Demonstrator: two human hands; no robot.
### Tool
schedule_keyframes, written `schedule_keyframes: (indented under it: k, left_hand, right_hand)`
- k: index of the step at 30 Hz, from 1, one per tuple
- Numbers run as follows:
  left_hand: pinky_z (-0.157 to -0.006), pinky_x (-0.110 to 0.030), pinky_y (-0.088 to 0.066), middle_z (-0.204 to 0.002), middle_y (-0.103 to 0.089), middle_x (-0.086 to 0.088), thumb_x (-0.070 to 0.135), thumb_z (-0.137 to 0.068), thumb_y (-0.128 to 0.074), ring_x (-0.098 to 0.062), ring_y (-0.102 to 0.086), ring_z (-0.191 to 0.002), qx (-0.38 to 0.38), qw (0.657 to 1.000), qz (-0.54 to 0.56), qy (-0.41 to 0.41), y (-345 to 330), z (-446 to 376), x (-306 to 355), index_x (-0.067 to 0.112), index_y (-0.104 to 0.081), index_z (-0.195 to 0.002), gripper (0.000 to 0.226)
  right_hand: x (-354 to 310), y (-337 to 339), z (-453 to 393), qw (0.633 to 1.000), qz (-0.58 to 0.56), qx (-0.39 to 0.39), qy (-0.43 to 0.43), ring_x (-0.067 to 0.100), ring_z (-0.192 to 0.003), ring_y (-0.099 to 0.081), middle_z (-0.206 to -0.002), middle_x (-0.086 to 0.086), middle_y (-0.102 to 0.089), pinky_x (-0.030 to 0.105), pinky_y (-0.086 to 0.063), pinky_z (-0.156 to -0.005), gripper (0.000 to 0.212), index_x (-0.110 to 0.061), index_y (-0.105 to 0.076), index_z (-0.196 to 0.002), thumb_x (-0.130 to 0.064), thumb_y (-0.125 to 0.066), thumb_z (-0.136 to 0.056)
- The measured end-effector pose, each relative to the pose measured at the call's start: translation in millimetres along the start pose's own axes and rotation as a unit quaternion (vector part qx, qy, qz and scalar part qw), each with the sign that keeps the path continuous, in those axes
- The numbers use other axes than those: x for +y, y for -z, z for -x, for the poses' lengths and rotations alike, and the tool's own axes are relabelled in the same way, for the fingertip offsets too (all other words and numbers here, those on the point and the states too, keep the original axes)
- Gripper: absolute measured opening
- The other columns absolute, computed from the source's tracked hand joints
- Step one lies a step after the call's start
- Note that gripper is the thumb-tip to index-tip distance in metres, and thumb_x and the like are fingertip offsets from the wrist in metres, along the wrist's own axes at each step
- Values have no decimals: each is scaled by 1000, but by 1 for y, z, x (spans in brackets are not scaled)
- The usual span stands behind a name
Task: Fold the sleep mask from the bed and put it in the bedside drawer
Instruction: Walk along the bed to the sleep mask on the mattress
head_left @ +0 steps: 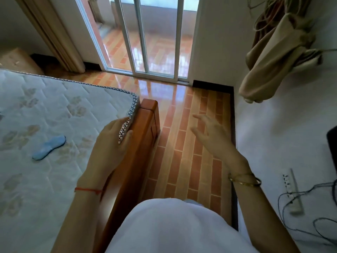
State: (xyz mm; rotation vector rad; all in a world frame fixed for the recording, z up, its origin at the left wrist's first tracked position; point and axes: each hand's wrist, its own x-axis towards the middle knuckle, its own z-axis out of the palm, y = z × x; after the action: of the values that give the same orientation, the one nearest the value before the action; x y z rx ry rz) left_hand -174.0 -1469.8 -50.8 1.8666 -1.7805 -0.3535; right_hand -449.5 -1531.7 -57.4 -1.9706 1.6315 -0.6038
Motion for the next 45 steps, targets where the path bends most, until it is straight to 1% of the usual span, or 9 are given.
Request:
schedule_keyframes:
  k: [7, 11, 15, 17, 20, 23, 26, 35, 45]
  left_hand:
    - [-109, -42, -39, -141, -52, -6, 28, -95, -50, -24, -48, -130, 41, 995, -17, 91, 4, -55, -23, 17, -45, -140, 46]
    - [-111, -39, -36, -140, -53, -5, 27, -95, -51, -21, -47, -131, 78, 987, -13, 141, 5, -77, -36, 15, -46, -139, 46]
    - [-111, -38, -36, -141, -53, -4, 27, -95, -51, -20, -47, -132, 118, 972, -15, 204, 5, -94, -45, 14, -46, -139, 46]
    - [-110, -29, -34, -141, -52, -1, 29, -96, -50, -17, -47, -131, 141, 959, -20, 244, 5, -99, -46, 17, -46, -139, 46]
    - [-106, -21, -28, -141, -52, -1, 29, -95, -50, -17, -47, -130, 177, 936, -28, 302, 3, -103, -46, 19, -46, -139, 46]
    - [-109, -24, -28, -142, -51, -3, 29, -96, -49, -18, -45, -131, 198, 916, -35, 348, -1, -107, -46, 16, -45, -140, 46]
    - [-108, -21, -26, -142, -50, -2, 29, -96, -49, -17, -44, -131, 227, 892, -42, 388, -4, -109, -45, 16, -45, -140, 46]
    - [-108, -22, -27, -144, -47, 3, 36, -96, -44, -12, -41, -133, 283, 836, -55, 467, -12, -93, -42, 23, -41, -141, 47]
    - [-107, -20, -26, -144, -47, 3, 36, -96, -45, -11, -41, -133, 293, 808, -51, 508, -11, -76, -58, 24, -41, -141, 47]
  right_hand:
    - [-7, -23, -109, 995, 11, -67, 70, 19, -135, -37, -147, -3, -43, 35, -28, -108, 45, -30, -44, -137, -38, -51, -94]
    - [-18, -40, -174, 983, -8, -121, 135, 19, -131, -41, -141, 1, -49, 24, -25, -100, 43, -25, -47, -135, -36, -53, -93]
    - [-40, -57, -233, 962, -16, -178, 206, 22, -129, -43, -137, 4, -53, 25, -28, -101, 44, -19, -48, -134, -31, -55, -93]
    - [-54, -67, -258, 950, -17, -206, 233, 22, -128, -43, -135, 5, -54, 27, -30, -103, 43, -18, -49, -133, -30, -56, -93]
    - [-74, -85, -290, 931, -24, -239, 274, 20, -126, -44, -132, 4, -56, 20, -27, -99, 42, -19, -52, -132, -29, -57, -92]
    - [-88, -102, -315, 902, -31, -288, 319, 21, -123, -48, -129, 5, -57, 28, -34, -100, 44, -19, -50, -133, -31, -56, -91]
    - [-100, -118, -335, 875, -27, -324, 359, 20, -128, -44, -136, 2, -52, 32, -35, -103, 45, -22, -48, -135, -34, -54, -92]
    - [-130, -158, -355, 805, -20, -373, 460, 19, -131, -40, -138, 1, -51, 25, -27, -103, 46, -19, -46, -137, -36, -51, -94]
    - [-152, -196, -346, 773, -11, -420, 476, 16, -133, -38, -140, 0, -49, 21, -24, -103, 47, -19, -44, -138, -36, -51, -95]
